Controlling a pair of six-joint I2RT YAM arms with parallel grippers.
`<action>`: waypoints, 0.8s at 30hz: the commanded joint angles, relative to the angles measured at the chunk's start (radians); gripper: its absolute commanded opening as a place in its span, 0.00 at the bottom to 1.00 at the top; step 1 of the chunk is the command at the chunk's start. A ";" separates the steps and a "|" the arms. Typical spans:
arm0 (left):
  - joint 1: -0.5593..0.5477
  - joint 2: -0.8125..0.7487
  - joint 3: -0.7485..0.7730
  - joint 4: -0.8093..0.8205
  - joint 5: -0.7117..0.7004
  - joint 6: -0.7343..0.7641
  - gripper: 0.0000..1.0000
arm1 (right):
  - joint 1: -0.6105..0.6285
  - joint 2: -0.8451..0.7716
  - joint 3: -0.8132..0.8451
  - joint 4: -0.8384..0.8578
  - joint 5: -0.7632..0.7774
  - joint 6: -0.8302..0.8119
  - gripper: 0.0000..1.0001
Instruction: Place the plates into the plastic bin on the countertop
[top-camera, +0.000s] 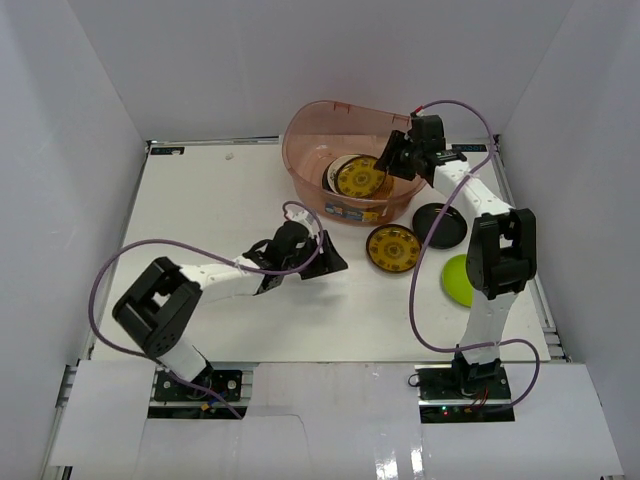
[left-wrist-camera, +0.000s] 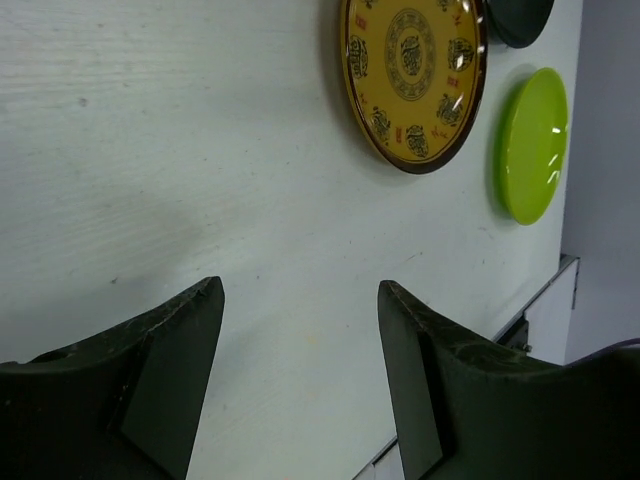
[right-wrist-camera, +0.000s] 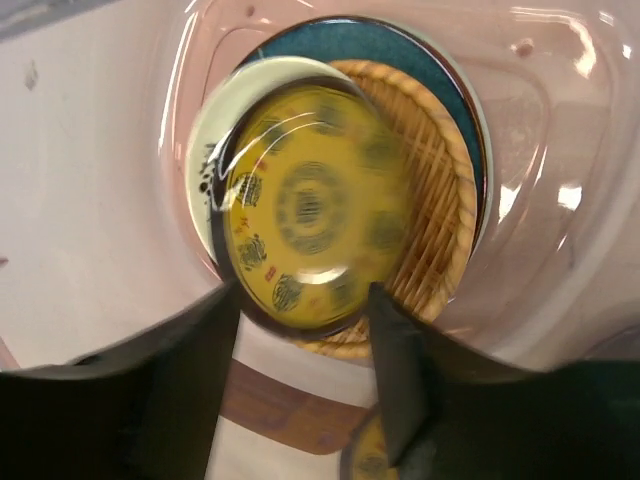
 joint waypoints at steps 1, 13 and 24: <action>-0.075 0.084 0.076 0.085 -0.073 -0.009 0.73 | -0.003 -0.039 0.083 -0.002 -0.007 -0.035 0.63; -0.173 0.404 0.269 0.171 -0.159 -0.044 0.68 | -0.218 -0.528 -0.452 0.203 0.050 0.040 0.15; -0.184 0.538 0.334 0.183 -0.308 -0.093 0.58 | -0.459 -0.631 -0.831 0.351 0.121 0.085 0.41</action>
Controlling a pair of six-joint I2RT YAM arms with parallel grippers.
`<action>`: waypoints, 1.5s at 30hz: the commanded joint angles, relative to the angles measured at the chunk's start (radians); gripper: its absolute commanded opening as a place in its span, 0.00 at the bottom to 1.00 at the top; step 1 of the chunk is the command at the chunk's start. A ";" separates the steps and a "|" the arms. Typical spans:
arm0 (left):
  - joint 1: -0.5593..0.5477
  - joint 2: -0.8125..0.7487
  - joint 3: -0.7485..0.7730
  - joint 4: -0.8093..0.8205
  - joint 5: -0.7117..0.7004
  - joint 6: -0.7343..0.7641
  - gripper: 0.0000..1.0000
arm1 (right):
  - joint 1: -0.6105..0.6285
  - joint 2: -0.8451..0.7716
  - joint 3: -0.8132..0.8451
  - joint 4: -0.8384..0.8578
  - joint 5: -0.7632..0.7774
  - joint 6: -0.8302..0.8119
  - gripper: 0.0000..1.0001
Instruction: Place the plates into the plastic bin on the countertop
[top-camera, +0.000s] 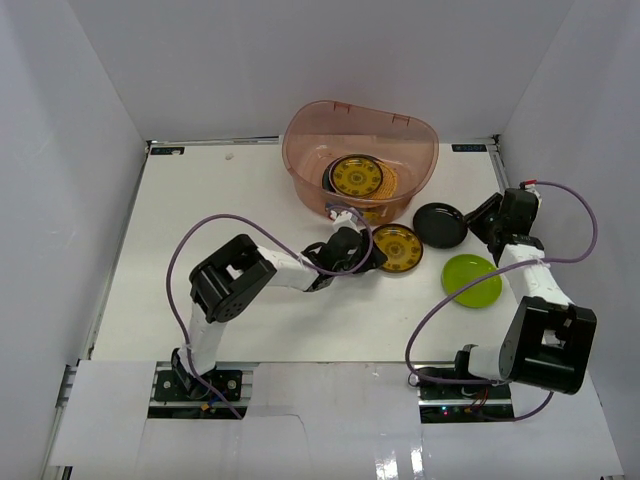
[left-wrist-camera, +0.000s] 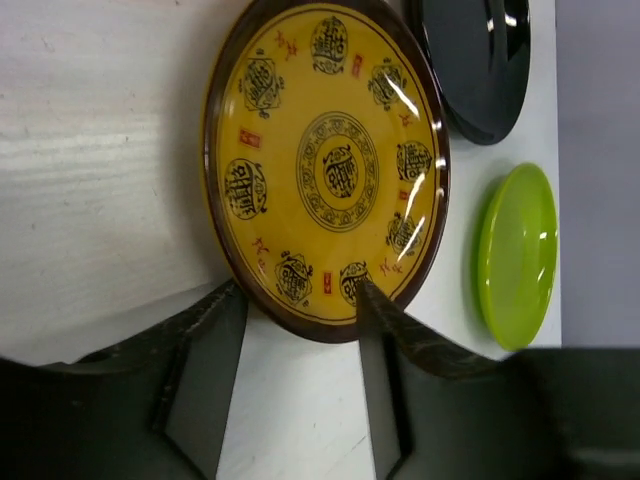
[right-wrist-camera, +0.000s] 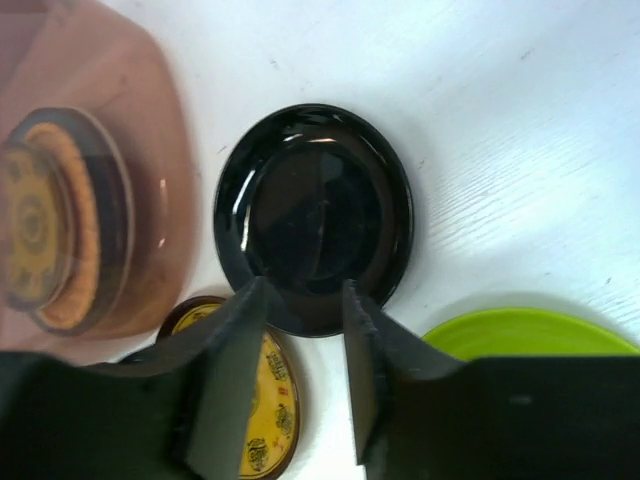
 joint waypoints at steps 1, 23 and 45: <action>0.000 0.060 0.014 -0.074 -0.061 -0.007 0.54 | -0.036 0.036 0.020 0.102 0.034 -0.043 0.45; 0.000 -0.409 -0.308 -0.129 -0.040 0.086 0.00 | -0.099 0.413 0.047 0.211 -0.155 -0.011 0.19; 0.308 -0.097 0.758 -0.712 0.071 0.379 0.00 | -0.084 -0.121 0.138 0.248 -0.216 0.089 0.08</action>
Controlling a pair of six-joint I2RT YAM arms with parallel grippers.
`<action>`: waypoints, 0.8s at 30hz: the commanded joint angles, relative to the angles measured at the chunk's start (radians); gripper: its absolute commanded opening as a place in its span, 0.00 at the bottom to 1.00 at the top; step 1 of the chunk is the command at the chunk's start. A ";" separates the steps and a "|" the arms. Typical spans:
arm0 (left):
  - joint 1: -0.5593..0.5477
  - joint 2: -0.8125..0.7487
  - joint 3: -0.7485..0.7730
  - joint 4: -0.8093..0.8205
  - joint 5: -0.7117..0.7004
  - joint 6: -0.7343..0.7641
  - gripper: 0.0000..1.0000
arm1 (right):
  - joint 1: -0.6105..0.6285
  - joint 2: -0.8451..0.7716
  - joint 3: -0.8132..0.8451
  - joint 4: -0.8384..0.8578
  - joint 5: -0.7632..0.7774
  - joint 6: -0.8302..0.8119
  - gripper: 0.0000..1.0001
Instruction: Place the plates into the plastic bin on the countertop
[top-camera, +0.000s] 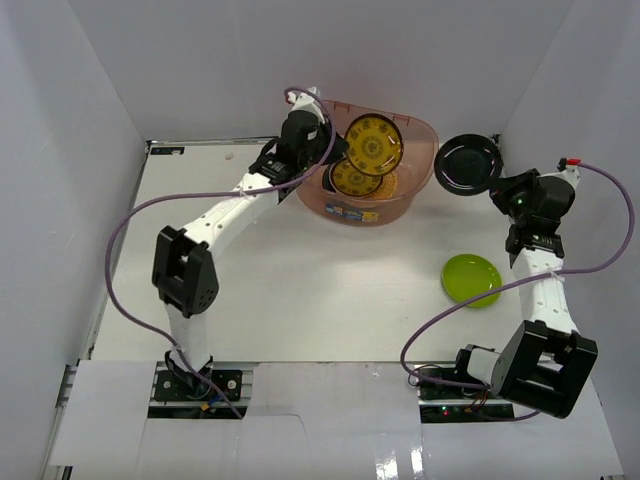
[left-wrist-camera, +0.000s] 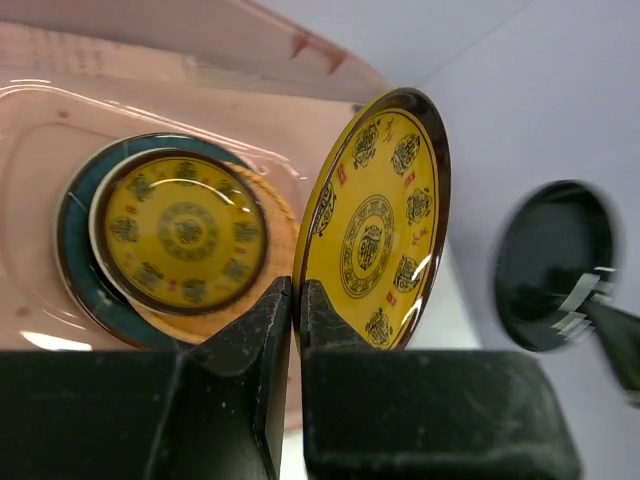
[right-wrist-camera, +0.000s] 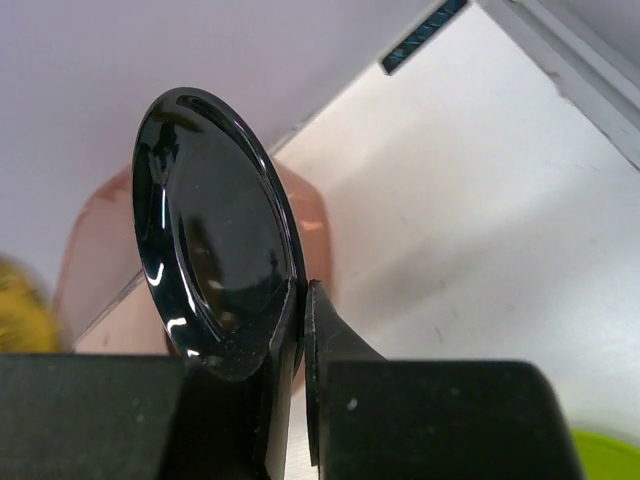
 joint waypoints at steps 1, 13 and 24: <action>0.003 0.135 0.176 -0.195 0.005 0.084 0.00 | 0.037 -0.007 0.113 0.030 -0.107 -0.018 0.08; 0.074 0.396 0.345 -0.269 0.023 0.115 0.08 | 0.292 0.159 0.331 -0.043 -0.060 -0.151 0.08; 0.110 0.399 0.391 -0.217 0.014 0.089 0.23 | 0.471 0.407 0.513 -0.198 0.035 -0.231 0.08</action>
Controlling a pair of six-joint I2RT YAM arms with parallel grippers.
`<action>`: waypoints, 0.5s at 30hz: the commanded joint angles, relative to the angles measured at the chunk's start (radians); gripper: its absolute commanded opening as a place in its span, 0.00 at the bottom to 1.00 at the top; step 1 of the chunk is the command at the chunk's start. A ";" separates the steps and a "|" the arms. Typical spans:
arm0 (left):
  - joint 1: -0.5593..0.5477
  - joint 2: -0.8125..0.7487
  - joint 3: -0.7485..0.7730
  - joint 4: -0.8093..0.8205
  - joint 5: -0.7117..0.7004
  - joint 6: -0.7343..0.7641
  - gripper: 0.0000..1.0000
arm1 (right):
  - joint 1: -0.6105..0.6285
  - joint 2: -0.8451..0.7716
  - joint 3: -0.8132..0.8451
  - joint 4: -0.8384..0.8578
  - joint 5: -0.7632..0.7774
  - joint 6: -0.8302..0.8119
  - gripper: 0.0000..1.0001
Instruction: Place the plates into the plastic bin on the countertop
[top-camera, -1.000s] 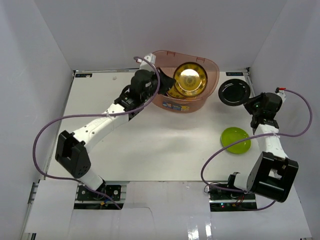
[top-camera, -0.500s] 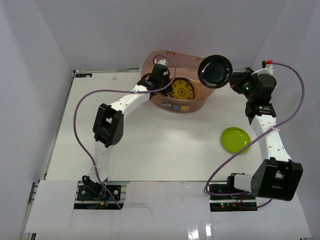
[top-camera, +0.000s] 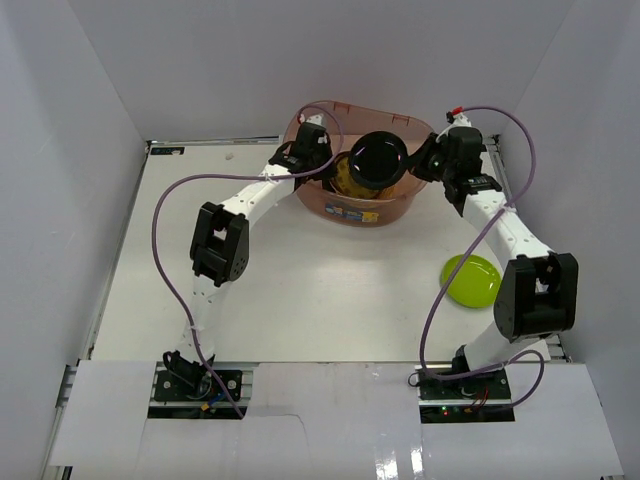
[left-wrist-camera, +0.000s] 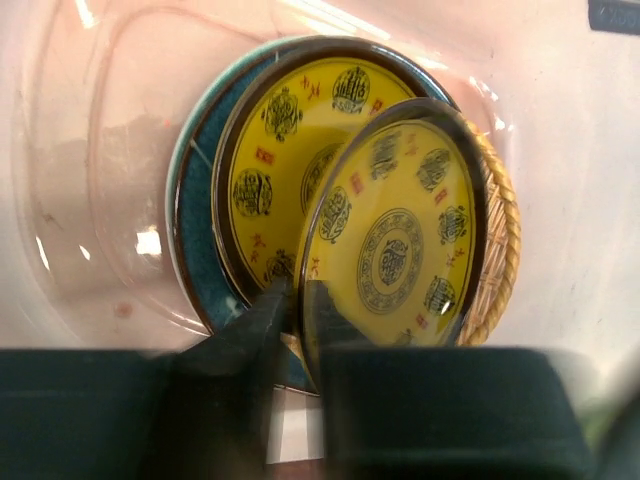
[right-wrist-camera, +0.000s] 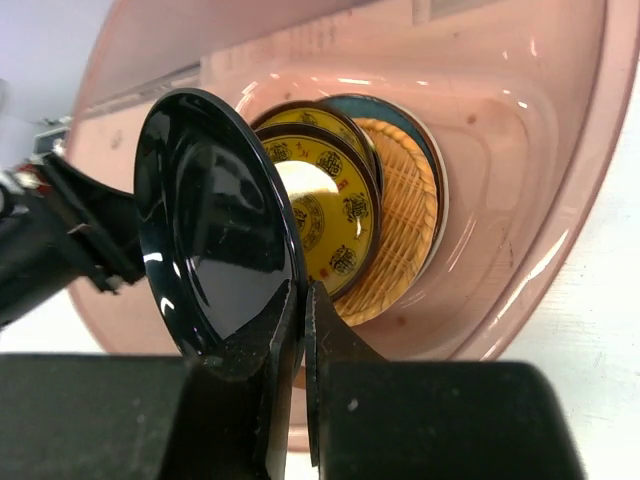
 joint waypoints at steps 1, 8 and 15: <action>0.026 -0.056 0.066 0.025 0.008 -0.018 0.35 | 0.023 0.035 0.086 -0.029 0.035 -0.037 0.08; 0.052 -0.065 0.014 0.019 0.014 -0.047 0.68 | 0.054 0.165 0.189 -0.078 0.030 -0.043 0.08; 0.036 -0.409 -0.347 0.259 0.048 -0.048 0.72 | 0.080 0.282 0.263 -0.116 0.033 -0.040 0.14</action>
